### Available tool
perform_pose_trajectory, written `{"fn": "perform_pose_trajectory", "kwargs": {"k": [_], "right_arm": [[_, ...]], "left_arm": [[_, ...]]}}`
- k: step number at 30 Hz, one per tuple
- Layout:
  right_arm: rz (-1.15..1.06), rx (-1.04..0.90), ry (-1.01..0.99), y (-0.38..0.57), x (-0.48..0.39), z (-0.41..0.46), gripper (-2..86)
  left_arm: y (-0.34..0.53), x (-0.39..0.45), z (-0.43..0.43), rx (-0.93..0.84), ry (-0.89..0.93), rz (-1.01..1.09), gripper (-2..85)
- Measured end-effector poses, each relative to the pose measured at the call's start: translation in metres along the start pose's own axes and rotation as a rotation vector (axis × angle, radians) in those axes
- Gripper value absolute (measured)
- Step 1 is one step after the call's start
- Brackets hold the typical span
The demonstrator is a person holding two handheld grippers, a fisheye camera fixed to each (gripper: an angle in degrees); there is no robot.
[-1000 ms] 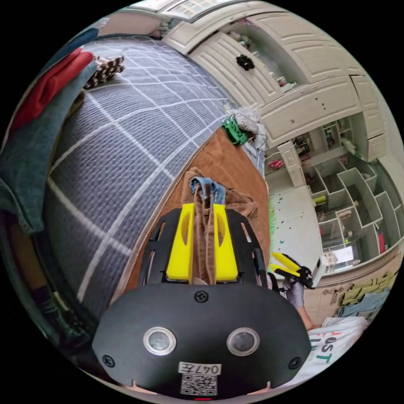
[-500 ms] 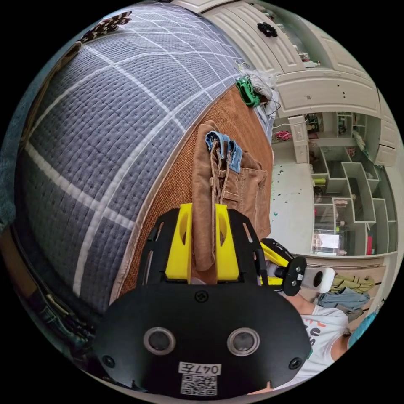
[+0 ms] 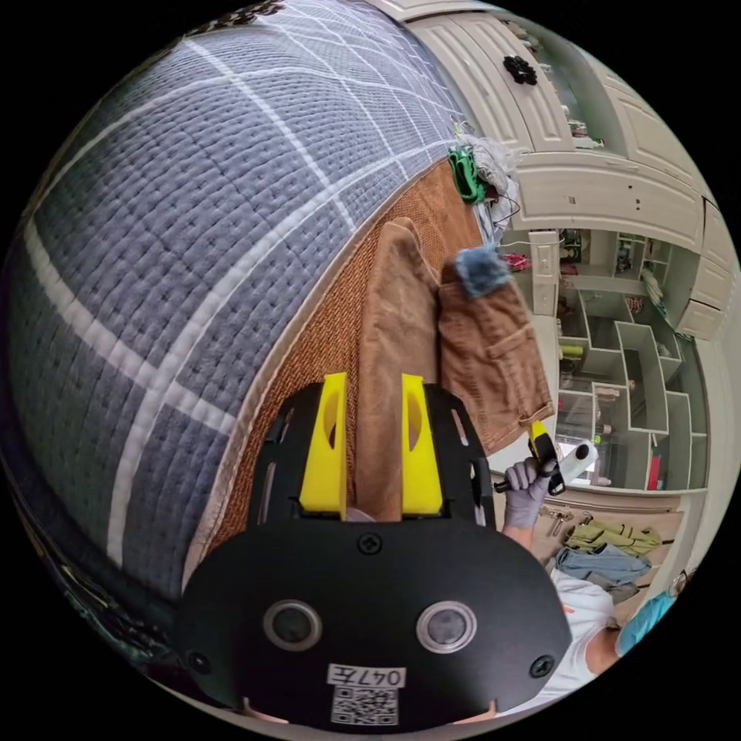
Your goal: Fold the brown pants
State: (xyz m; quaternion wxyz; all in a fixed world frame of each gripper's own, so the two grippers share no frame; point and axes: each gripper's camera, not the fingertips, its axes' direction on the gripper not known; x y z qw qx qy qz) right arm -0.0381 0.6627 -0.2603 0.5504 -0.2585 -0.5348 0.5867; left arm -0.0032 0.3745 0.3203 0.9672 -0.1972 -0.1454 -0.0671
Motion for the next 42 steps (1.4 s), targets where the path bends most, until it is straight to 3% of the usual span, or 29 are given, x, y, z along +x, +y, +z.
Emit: {"fn": "perform_pose_trajectory", "kwargs": {"k": [4, 8, 14, 19, 24, 32, 38, 42], "right_arm": [[0.071, 0.026, 0.076, 0.016, 0.031, -0.023, 0.2], [0.157, 0.061, 0.130, 0.022, 0.055, -0.037, -0.1], [0.175, 0.106, 0.264, 0.013, 0.068, -0.047, -0.3], [0.198, 0.119, 0.460, 0.012, 0.076, -0.052, -0.3], [0.257, -0.214, 0.529, 0.034, 0.099, 0.022, -0.3], [0.018, -0.334, 0.663, 0.017, 0.062, 0.100, -0.4], [-0.213, -0.430, 0.728, -0.047, 0.096, 0.151, -0.5], [-0.044, -0.350, 0.652, -0.102, 0.166, 0.151, -0.6]], "left_arm": [[-0.004, -0.005, 0.027, -0.038, 0.148, 0.001, 8.9], [-0.008, 0.014, 0.044, -0.094, 0.108, 0.058, 6.7], [-0.001, 0.090, 0.037, -0.046, -0.108, 0.274, 0.0], [0.010, 0.134, -0.011, 0.135, -0.278, 0.383, -0.6], [0.011, 0.108, -0.072, 0.266, -0.368, 0.252, -0.7], [0.050, 0.066, -0.191, 0.509, -0.610, 0.013, -0.7], [0.041, 0.057, -0.226, 0.456, -0.658, 0.000, -0.6], [0.024, 0.049, -0.231, 0.368, -0.576, 0.043, -0.6]]}}
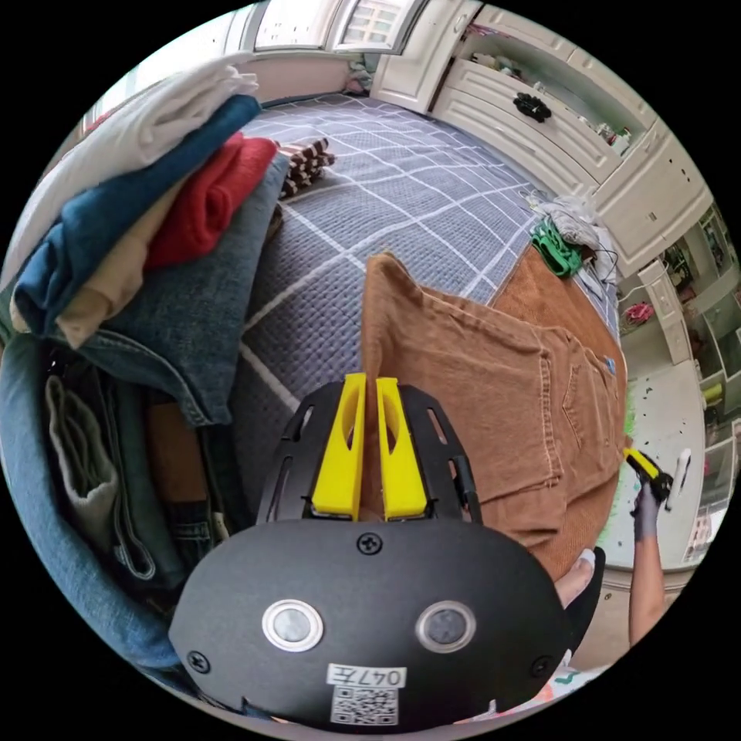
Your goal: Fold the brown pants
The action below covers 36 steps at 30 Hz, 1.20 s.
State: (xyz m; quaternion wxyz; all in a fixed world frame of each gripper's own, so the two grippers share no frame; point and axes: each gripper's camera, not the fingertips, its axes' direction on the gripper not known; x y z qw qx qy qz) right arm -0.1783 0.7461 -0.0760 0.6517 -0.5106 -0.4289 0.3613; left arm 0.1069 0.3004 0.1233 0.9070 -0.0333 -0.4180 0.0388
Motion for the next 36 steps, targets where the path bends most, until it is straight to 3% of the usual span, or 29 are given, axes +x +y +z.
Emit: {"fn": "perform_pose_trajectory", "kwargs": {"k": [5, 8, 11, 13, 15, 18, 21, 24, 28, 31, 36], "right_arm": [[0.341, 0.040, -0.029, -0.025, 0.078, 0.027, -0.5], [0.324, -0.060, 0.123, -0.043, 0.088, 0.043, 0.0], [0.269, 0.056, 0.218, -0.047, 0.069, 0.015, 2.4], [0.226, 0.177, 0.108, -0.038, 0.048, -0.010, 4.0], [0.075, 0.280, -0.198, -0.025, 0.005, -0.032, 5.0], [-0.139, 0.257, -0.409, -0.017, -0.071, -0.029, 5.9], [-0.252, 0.143, -0.417, -0.013, -0.132, 0.005, 6.7], [-0.170, -0.018, -0.367, -0.010, -0.146, 0.048, 7.1], [-0.036, -0.045, -0.417, 0.007, -0.136, 0.056, 3.8], [-0.079, 0.024, -0.421, 0.025, -0.127, 0.041, 1.4], [0.115, 0.081, -0.823, 0.049, -0.064, 0.055, 0.0]], "left_arm": [[-0.022, 0.029, 0.014, -0.043, 0.152, 0.116, -0.5], [-0.035, 0.057, 0.027, -0.090, 0.200, 0.172, -0.3], [-0.044, 0.075, 0.027, -0.133, 0.193, 0.242, -0.2], [-0.054, 0.067, 0.020, -0.150, 0.207, 0.251, -0.2], [-0.063, 0.050, 0.018, -0.167, 0.252, 0.226, -0.1], [-0.076, 0.013, 0.013, -0.190, 0.372, 0.160, 0.3], [-0.085, -0.019, 0.001, -0.210, 0.456, 0.089, 2.1], [-0.088, -0.023, -0.053, -0.085, 0.379, 0.139, 5.4], [-0.076, 0.035, -0.135, 0.041, 0.323, 0.454, 7.6], [-0.044, 0.102, -0.147, -0.042, 0.369, 0.670, 11.2], [0.018, 0.229, -0.154, -0.065, 0.361, 0.838, 17.9]]}}
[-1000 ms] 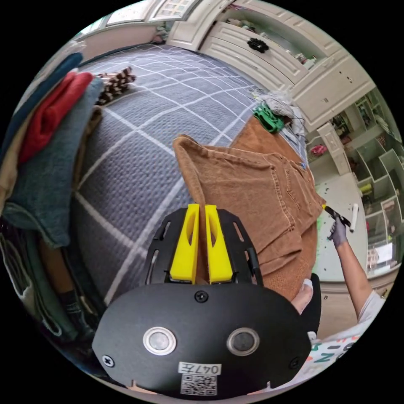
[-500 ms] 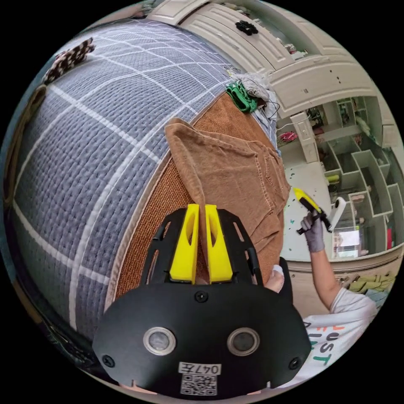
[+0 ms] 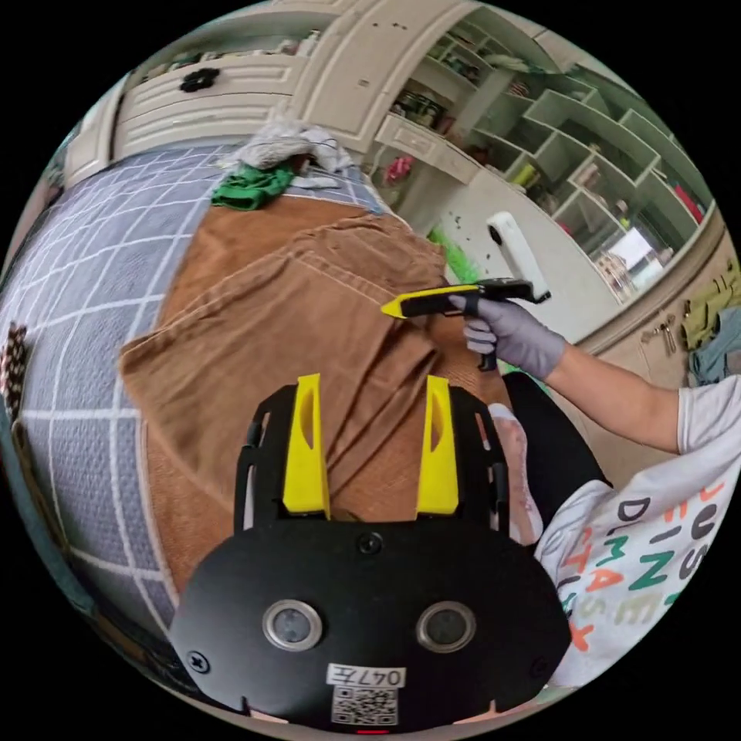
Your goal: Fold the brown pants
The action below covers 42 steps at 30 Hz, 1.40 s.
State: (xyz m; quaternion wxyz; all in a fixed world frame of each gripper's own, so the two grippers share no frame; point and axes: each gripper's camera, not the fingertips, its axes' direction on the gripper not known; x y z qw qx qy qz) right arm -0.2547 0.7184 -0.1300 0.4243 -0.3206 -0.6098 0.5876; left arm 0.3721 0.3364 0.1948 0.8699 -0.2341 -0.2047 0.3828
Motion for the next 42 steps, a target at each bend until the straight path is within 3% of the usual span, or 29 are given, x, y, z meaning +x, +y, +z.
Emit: {"fn": "perform_pose_trajectory", "kwargs": {"k": [3, 6, 8, 10, 11, 17, 19, 22, 24, 28, 32, 38, 42], "right_arm": [[0.059, 0.034, -0.186, 0.012, 0.017, -0.009, -0.1], [0.076, 0.054, -0.246, 0.028, 0.022, -0.021, -0.1], [0.062, 0.073, -0.216, 0.042, 0.024, -0.031, -0.2], [0.025, 0.145, -0.293, 0.062, 0.032, -0.048, -0.1], [0.010, 0.196, -0.317, 0.080, 0.040, -0.061, 0.0], [-0.032, 0.257, -0.334, 0.177, 0.095, -0.092, -0.7], [-0.014, 0.271, -0.383, 0.201, 0.113, -0.089, -0.9], [0.007, 0.277, -0.453, 0.226, 0.137, -0.078, -1.0], [-0.010, 0.250, -0.507, 0.231, 0.152, -0.073, -1.0], [-0.052, 0.225, -0.502, 0.237, 0.162, -0.072, -0.9], [-0.037, 0.185, -0.523, 0.244, 0.178, -0.060, -0.9], [0.019, 0.186, -0.553, 0.252, 0.202, -0.055, -1.0], [0.091, 0.219, -0.619, 0.261, 0.224, -0.053, -1.1]], "left_arm": [[-0.036, 0.060, 0.028, 0.010, -0.236, 0.048, 18.1], [-0.061, 0.080, 0.061, -0.025, -0.431, 0.001, 16.5], [-0.066, 0.084, 0.065, -0.033, -0.547, -0.044, 13.5], [-0.063, 0.083, 0.053, -0.077, -0.737, -0.054, 2.8], [-0.061, 0.078, 0.046, -0.093, -0.748, -0.061, 2.2], [0.040, -0.028, -0.177, 0.037, -0.706, -0.402, 0.7], [0.101, -0.066, -0.271, 0.024, -0.790, -0.555, 1.1], [0.168, -0.096, -0.353, -0.090, -0.940, -0.724, 2.6], [0.206, -0.106, -0.389, -0.126, -0.931, -0.829, 5.3], [0.273, -0.084, -0.457, 0.012, -0.945, -0.977, 4.9], [0.277, -0.069, -0.464, 0.052, -0.889, -0.932, 4.3], [0.187, -0.096, -0.357, -0.196, -0.787, -0.676, 5.3], [0.108, -0.133, -0.259, -0.399, -0.796, -0.503, 0.2]]}}
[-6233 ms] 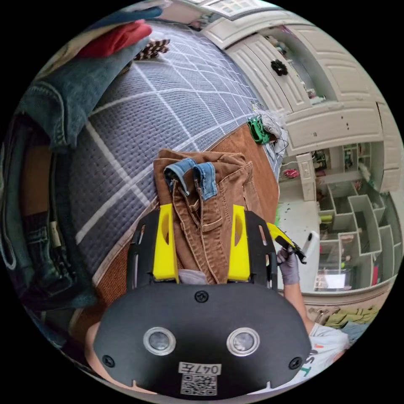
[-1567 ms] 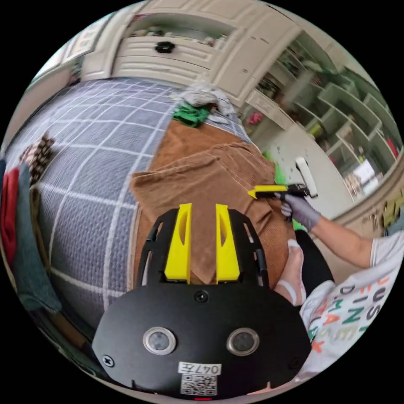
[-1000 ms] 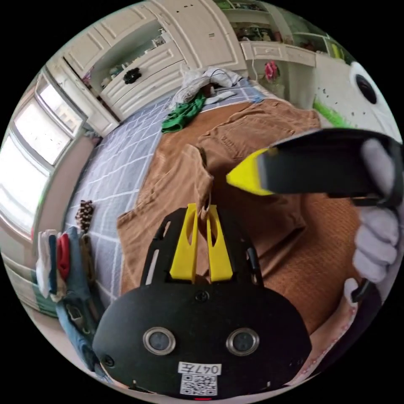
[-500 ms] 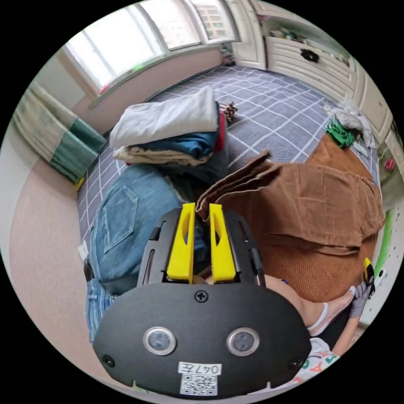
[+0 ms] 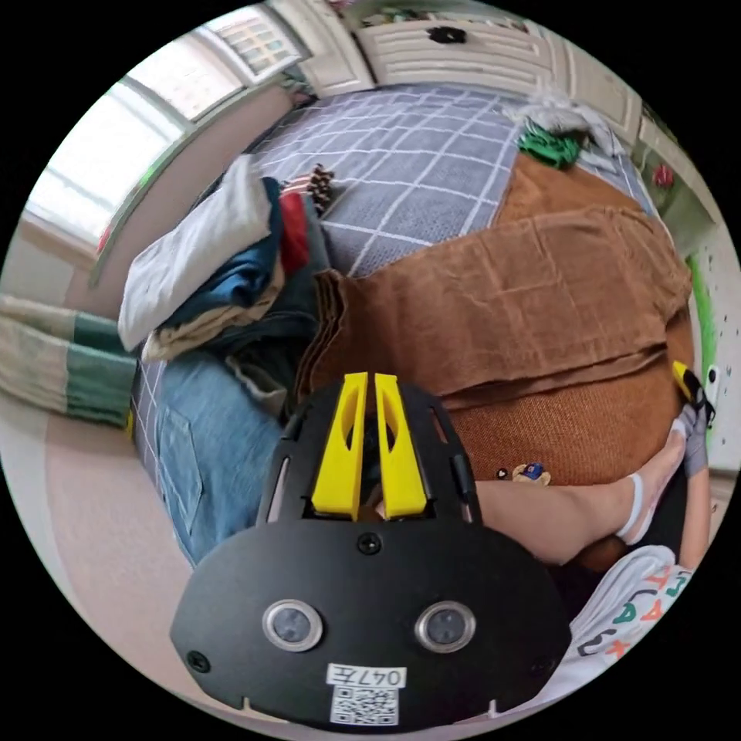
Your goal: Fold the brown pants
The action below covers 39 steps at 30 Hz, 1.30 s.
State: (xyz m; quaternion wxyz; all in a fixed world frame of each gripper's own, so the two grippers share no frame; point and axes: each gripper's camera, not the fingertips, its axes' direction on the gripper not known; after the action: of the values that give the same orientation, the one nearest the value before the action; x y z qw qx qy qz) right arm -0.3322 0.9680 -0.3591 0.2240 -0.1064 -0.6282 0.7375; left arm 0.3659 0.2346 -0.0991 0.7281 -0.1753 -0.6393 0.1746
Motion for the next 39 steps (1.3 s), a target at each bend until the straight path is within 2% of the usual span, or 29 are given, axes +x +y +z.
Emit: {"fn": "perform_pose_trajectory", "kwargs": {"k": [5, 7, 9, 10, 14, 17, 19, 20, 22, 24, 29, 35, 39], "right_arm": [[0.014, 0.011, 0.002, 0.002, 0.006, -0.003, -1.2], [0.018, 0.001, 0.022, 0.001, 0.006, -0.002, -1.2], [0.026, -0.009, 0.041, 0.000, 0.007, 0.000, -1.2], [0.027, -0.010, 0.043, 0.000, 0.008, 0.001, -1.2], [0.037, -0.013, 0.049, -0.002, 0.011, 0.004, -1.1], [0.049, -0.018, 0.065, -0.005, 0.012, 0.008, -1.0], [0.056, -0.024, 0.082, -0.007, 0.012, 0.012, -1.1], [0.060, -0.028, 0.096, -0.009, 0.011, 0.014, -1.1], [0.068, -0.033, 0.116, -0.011, 0.011, 0.018, -1.2], [0.081, -0.040, 0.144, -0.014, 0.010, 0.023, -1.2], [0.071, -0.079, 0.281, -0.023, -0.005, 0.039, -1.1], [0.027, -0.126, 0.382, -0.046, -0.034, 0.060, 1.8], [0.046, 0.059, 0.438, -0.083, -0.057, 0.038, 4.2]], "left_arm": [[-0.090, 0.033, 0.061, -0.153, -0.029, 0.049, -0.9], [-0.108, 0.013, 0.102, -0.278, -0.186, -0.072, -1.0], [-0.105, -0.007, 0.142, -0.450, -0.227, -0.133, -1.0], [-0.103, -0.011, 0.151, -0.470, -0.179, -0.144, -1.0], [-0.108, 0.004, 0.121, -0.378, -0.139, -0.182, -1.0], [-0.091, 0.043, 0.058, -0.140, -0.041, -0.168, -1.0], [-0.071, 0.097, 0.014, 0.057, 0.033, -0.035, -0.9], [-0.069, 0.112, 0.008, 0.082, 0.027, 0.009, -0.9], [-0.072, 0.172, 0.012, 0.068, -0.077, 0.140, -0.8], [-0.079, 0.207, 0.029, 0.018, -0.150, 0.187, -0.8], [-0.089, 0.255, 0.046, -0.036, -0.177, 0.267, -0.8], [-0.091, 0.246, 0.044, -0.021, -0.002, 0.173, -0.9], [-0.092, 0.243, 0.042, -0.021, 0.065, 0.132, -0.9]]}}
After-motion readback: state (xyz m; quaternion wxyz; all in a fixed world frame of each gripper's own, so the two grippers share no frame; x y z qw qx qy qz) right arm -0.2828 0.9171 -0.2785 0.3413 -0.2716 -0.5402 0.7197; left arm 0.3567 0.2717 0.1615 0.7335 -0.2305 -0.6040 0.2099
